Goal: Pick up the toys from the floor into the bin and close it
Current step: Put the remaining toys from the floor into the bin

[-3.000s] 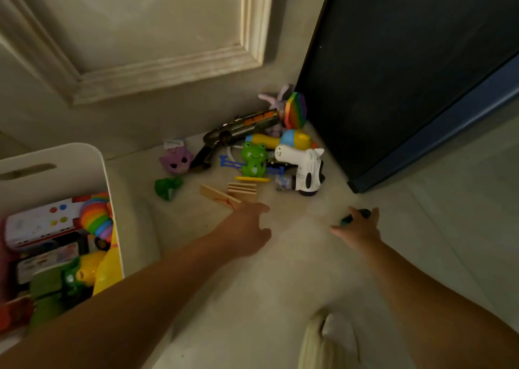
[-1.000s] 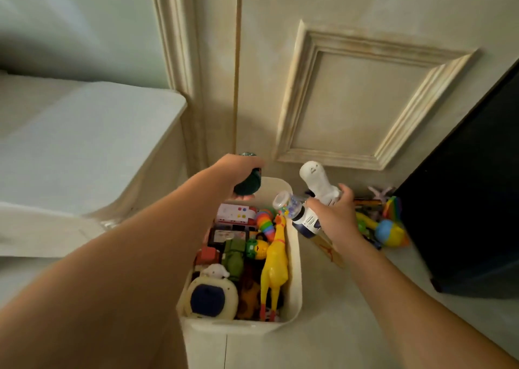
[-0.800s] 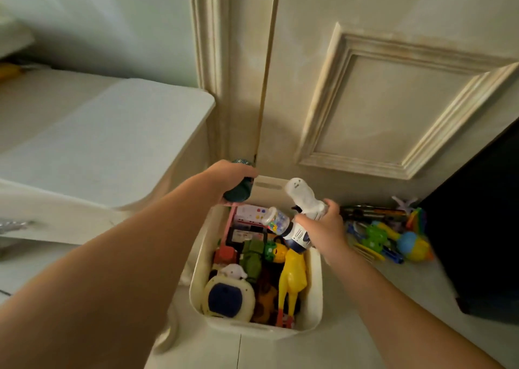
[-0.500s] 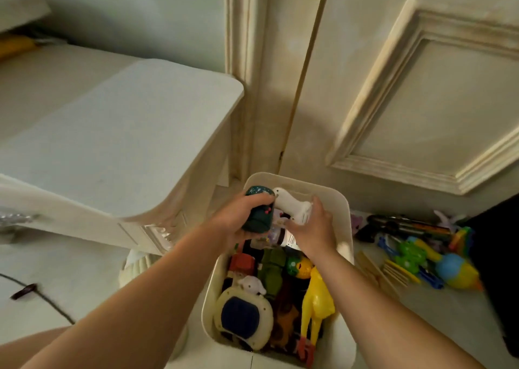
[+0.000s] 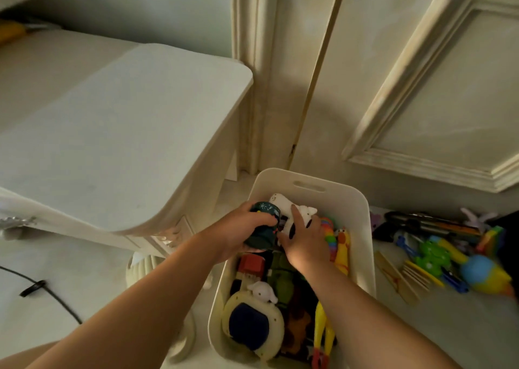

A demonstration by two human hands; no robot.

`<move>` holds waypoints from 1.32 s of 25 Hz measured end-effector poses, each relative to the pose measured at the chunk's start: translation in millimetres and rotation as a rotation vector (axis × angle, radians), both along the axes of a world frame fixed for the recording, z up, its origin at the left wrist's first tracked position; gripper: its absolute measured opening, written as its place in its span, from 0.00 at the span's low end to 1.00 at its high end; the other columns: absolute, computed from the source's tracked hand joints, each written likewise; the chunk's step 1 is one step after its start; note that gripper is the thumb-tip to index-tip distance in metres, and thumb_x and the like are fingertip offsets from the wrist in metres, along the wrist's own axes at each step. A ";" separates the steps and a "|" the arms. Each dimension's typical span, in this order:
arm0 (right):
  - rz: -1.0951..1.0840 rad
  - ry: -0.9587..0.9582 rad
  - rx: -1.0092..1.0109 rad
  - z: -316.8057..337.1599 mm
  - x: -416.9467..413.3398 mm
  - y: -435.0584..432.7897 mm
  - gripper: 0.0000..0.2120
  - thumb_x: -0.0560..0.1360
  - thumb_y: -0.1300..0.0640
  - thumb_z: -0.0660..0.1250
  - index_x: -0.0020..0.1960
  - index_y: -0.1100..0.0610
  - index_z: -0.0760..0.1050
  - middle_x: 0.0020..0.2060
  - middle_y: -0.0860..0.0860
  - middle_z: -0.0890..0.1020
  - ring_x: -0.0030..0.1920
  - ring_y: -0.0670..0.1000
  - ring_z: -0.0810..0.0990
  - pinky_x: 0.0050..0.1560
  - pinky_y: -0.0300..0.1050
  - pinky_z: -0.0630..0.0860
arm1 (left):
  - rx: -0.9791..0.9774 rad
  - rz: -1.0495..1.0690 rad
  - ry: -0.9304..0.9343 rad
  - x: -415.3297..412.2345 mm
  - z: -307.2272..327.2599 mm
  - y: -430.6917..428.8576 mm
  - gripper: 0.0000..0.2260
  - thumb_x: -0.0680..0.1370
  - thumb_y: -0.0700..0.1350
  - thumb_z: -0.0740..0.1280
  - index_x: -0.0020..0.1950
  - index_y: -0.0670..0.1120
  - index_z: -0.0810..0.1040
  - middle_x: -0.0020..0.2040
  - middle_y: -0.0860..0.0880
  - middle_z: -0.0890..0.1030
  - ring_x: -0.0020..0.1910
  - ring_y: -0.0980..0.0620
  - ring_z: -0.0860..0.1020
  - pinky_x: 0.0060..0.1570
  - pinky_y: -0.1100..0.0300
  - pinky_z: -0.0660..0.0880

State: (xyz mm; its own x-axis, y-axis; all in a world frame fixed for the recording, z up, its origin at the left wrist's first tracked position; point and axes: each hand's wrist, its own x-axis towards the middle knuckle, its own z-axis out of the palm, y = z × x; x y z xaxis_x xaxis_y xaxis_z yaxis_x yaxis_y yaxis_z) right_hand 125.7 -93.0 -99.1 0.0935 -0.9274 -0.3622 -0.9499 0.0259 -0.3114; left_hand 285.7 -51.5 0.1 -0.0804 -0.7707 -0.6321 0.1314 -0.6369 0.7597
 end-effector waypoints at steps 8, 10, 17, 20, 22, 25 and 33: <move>-0.147 -0.541 0.085 60.7 -2.1 18.1 0.17 0.81 0.44 0.53 0.64 0.49 0.72 0.57 0.52 0.78 0.56 0.55 0.78 0.51 0.48 0.75 | 0.102 0.016 -0.006 -14.8 -19.7 17.2 0.20 0.78 0.53 0.66 0.69 0.51 0.68 0.60 0.44 0.78 0.58 0.45 0.79 0.56 0.46 0.79; -0.217 -0.857 0.517 66.0 -2.5 39.5 0.15 0.80 0.42 0.57 0.65 0.43 0.67 0.57 0.50 0.80 0.53 0.55 0.82 0.46 0.50 0.80 | 0.160 0.042 0.154 -18.8 -19.3 16.5 0.22 0.80 0.58 0.62 0.72 0.52 0.68 0.65 0.44 0.76 0.61 0.42 0.78 0.54 0.46 0.80; -0.453 -0.822 0.388 57.3 -25.0 63.4 0.14 0.77 0.50 0.66 0.60 0.51 0.70 0.56 0.54 0.78 0.52 0.53 0.81 0.49 0.55 0.82 | 0.107 0.118 -0.209 -20.4 -15.4 28.0 0.11 0.80 0.53 0.63 0.45 0.46 0.75 0.39 0.51 0.74 0.36 0.56 0.72 0.36 0.62 0.69; -0.369 -0.658 0.466 63.4 -32.8 60.4 0.21 0.73 0.50 0.70 0.63 0.52 0.68 0.54 0.52 0.76 0.52 0.53 0.78 0.48 0.52 0.82 | 0.059 -0.039 -0.299 -16.4 -16.3 31.3 0.06 0.80 0.47 0.63 0.48 0.46 0.77 0.44 0.48 0.76 0.43 0.52 0.74 0.46 0.58 0.72; -0.132 -0.418 0.528 69.4 -38.8 58.8 0.27 0.70 0.50 0.74 0.65 0.52 0.67 0.55 0.50 0.74 0.54 0.51 0.76 0.48 0.48 0.80 | 0.006 -0.336 -0.473 -23.2 -24.6 33.9 0.12 0.79 0.40 0.62 0.62 0.43 0.76 0.50 0.46 0.78 0.47 0.50 0.76 0.50 0.58 0.74; 0.241 -0.033 0.554 72.6 -36.4 69.8 0.32 0.68 0.48 0.74 0.68 0.54 0.66 0.60 0.51 0.75 0.57 0.52 0.76 0.53 0.47 0.77 | -0.051 -0.841 -0.778 -38.1 -44.8 45.2 0.16 0.76 0.44 0.66 0.63 0.44 0.74 0.58 0.43 0.78 0.55 0.46 0.77 0.51 0.57 0.74; 0.721 0.647 0.385 45.7 -16.0 109.7 0.23 0.77 0.56 0.64 0.71 0.54 0.65 0.68 0.56 0.71 0.67 0.59 0.70 0.62 0.53 0.69 | -0.105 -1.123 -1.157 -40.3 -69.5 57.8 0.33 0.66 0.60 0.75 0.66 0.48 0.71 0.60 0.48 0.77 0.61 0.45 0.74 0.60 0.47 0.75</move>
State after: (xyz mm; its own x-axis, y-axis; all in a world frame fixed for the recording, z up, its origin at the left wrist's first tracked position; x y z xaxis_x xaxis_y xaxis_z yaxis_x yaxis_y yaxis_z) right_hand 109.7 16.8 -53.5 0.2623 -0.5395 -0.8001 -0.7620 -0.6245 0.1714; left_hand 245.4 6.3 -69.4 -0.1473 -0.6961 -0.7027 -0.9860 0.0470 0.1602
